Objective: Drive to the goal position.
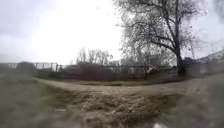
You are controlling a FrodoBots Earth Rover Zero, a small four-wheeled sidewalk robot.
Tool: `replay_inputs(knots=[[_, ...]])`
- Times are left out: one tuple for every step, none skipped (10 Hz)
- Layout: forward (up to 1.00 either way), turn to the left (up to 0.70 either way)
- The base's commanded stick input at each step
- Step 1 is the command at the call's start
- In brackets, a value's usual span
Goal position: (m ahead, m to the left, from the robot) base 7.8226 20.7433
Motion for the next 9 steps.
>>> replay_inputs(knots=[[0.70,0.00],[0.70,0.00],[0.70,0.00],[0.70,0.00],[0.70,0.00],[0.70,0.00],[0.70,0.10],[0.70,0.35],[0.70,0.30]])
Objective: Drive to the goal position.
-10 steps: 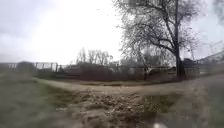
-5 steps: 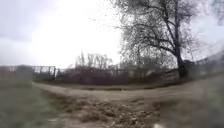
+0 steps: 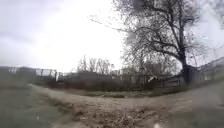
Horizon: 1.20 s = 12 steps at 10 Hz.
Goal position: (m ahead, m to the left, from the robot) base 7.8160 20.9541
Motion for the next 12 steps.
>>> replay_inputs(knots=[[0.70,0.14],[0.70,0.35],[0.70,0.35],[0.70,0.35],[0.70,0.35],[0.70,0.04],[0.70,0.00],[0.70,0.00],[0.70,0.00],[0.70,0.00],[0.70,0.00],[0.70,0.01]])
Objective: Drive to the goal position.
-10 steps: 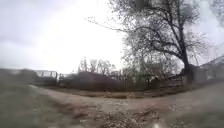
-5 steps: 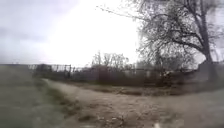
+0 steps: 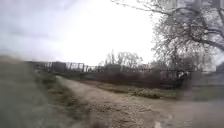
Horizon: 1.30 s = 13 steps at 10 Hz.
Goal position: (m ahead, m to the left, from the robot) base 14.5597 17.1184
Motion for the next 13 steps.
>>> replay_inputs(knots=[[0.70,0.09],[0.70,0.17],[0.70,0.26],[0.70,0.00],[0.70,0.00],[0.70,0.00],[0.70,0.00],[0.70,0.00],[0.70,0.00],[0.70,0.00],[0.70,0.00],[0.70,0.00],[0.70,0.00]])
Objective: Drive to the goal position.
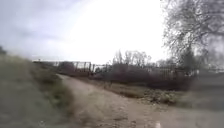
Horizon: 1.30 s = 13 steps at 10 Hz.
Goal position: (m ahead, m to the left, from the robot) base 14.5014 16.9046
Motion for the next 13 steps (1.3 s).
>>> replay_inputs(knots=[[0.70,0.00],[0.70,0.00],[0.70,0.00],[0.70,0.00],[0.70,0.00],[0.70,0.00],[0.70,0.00],[0.70,0.00],[0.70,0.00],[0.70,0.02],[0.70,0.27],[0.70,0.35],[0.70,0.35]])
